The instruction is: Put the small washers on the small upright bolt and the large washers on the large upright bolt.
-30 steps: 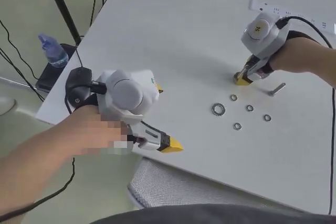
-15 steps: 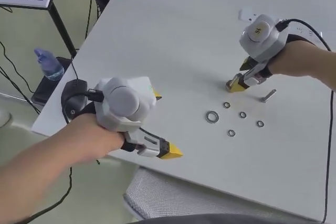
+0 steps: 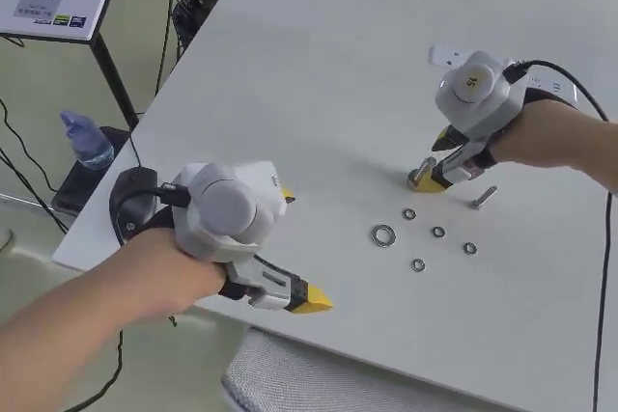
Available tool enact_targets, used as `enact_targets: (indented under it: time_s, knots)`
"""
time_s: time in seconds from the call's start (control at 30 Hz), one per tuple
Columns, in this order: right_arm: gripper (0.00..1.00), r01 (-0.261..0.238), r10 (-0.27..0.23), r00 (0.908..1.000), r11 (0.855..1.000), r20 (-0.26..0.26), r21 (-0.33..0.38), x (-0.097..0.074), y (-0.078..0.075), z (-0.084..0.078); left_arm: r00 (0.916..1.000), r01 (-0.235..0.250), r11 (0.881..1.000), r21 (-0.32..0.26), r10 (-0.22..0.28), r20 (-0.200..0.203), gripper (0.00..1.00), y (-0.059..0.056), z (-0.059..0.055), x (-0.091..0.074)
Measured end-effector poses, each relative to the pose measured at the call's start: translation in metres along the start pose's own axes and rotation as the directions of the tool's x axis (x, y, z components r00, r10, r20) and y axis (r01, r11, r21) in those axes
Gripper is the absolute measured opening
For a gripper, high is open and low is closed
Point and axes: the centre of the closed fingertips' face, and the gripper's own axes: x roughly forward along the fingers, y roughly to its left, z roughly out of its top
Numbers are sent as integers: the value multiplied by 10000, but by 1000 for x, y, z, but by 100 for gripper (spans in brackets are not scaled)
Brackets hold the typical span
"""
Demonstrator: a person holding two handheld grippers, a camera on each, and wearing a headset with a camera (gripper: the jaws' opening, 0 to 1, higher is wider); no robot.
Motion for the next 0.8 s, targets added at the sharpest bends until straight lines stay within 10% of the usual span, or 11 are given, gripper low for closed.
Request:
enact_targets:
  time_s: [0.8]
  knots:
    - [59,-537,555,9957,9982,744,-267,-2,60,4,10000,-49,9997,222,47,86,86,1,5,-1]
